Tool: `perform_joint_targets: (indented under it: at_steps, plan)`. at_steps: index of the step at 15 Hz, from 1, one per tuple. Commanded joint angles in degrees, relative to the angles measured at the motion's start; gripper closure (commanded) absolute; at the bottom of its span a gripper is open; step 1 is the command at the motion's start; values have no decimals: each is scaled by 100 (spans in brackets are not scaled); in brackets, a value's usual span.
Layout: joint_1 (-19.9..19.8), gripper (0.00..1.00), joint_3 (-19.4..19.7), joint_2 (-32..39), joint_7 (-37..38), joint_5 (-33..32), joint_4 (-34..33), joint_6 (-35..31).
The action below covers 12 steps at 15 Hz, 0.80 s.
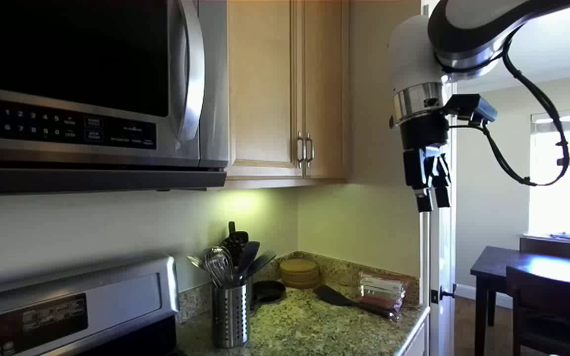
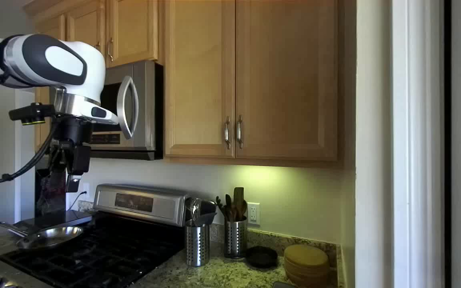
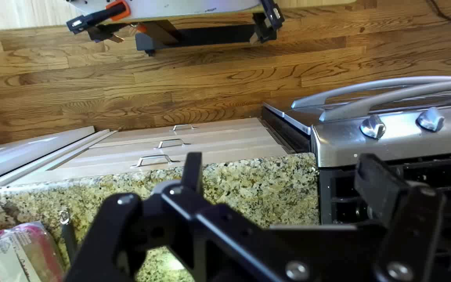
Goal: Open the left door to the cupboard on the right
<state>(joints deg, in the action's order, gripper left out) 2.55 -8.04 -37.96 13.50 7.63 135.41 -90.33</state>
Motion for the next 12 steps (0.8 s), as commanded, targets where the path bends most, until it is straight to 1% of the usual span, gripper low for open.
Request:
perform_joint_targets:
  at_steps: [1, 6, 9, 12]
  plan:
    - [-5, 0, -2, 5, -2, -1, -13, 13]
    - [-5, 0, -2, 5, -2, -1, -13, 13]
    - [-104, 0, -11, 92, 86, -127, -51, -98]
    - [-242, 0, 150, 445, -78, -233, -190, -549]
